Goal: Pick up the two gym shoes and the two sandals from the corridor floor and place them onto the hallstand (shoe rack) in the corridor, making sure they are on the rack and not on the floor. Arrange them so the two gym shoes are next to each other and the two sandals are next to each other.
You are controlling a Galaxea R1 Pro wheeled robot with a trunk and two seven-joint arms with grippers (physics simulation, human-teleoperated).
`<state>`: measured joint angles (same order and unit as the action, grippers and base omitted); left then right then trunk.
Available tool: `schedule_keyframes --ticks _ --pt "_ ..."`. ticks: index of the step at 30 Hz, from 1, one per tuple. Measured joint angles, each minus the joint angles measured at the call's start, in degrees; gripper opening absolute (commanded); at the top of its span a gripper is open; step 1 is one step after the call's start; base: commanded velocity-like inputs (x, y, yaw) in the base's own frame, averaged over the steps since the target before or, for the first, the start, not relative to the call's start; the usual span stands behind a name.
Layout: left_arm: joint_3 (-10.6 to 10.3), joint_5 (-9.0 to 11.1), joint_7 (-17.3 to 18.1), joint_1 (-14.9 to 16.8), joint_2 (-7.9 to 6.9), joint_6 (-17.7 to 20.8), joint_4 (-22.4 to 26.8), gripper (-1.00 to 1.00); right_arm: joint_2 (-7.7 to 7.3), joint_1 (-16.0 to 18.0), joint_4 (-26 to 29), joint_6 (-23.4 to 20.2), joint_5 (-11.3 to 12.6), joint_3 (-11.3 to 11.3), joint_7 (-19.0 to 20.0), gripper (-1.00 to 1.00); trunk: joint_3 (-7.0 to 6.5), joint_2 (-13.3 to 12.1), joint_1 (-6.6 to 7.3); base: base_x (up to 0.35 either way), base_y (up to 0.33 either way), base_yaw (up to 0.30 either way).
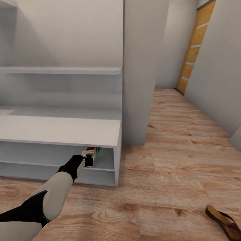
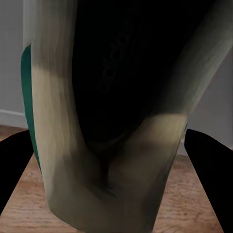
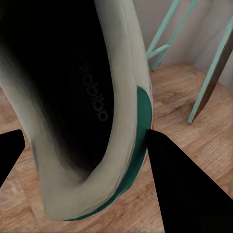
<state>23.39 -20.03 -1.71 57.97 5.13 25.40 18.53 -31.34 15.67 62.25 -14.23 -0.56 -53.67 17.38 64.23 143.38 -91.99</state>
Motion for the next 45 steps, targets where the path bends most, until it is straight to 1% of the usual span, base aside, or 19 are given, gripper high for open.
schedule_keyframes --ticks 12,26,27,35,45 --pt "-0.02 -0.02 -0.06 0.01 0.00 0.00 0.00 -1.00 -0.05 0.00 0.00 0.00 -0.14 -0.01 0.00 -1.00 0.00 0.00 0.02 0.222 0.000 0.000" --pt "0.17 0.14 0.03 0.00 -0.03 -0.10 0.03 -1.00 -0.02 0.00 -0.07 0.00 -0.21 0.04 -0.01 -1.00 0.00 0.00 0.00 0.019 0.000 0.000" --pt "0.15 0.13 0.03 0.00 -0.03 -0.12 0.02 1.00 -0.03 0.00 -0.08 0.00 -0.21 0.04 -0.01 -1.00 0.00 0.00 0.00 0.000 0.000 0.000" --pt "0.10 0.01 -0.06 -0.01 -0.09 -0.08 0.00 1.00 0.00 0.00 -0.09 0.04 -0.21 0.04 -0.04 -1.00 0.00 0.00 0.00 -0.004 0.000 0.000" --pt "0.05 -0.07 0.03 0.01 -0.09 -0.08 0.00 1.00 0.01 0.00 -0.10 0.08 -0.22 0.04 -0.02 -1.00 0.00 0.00 -0.04 -0.281 0.067 0.000"
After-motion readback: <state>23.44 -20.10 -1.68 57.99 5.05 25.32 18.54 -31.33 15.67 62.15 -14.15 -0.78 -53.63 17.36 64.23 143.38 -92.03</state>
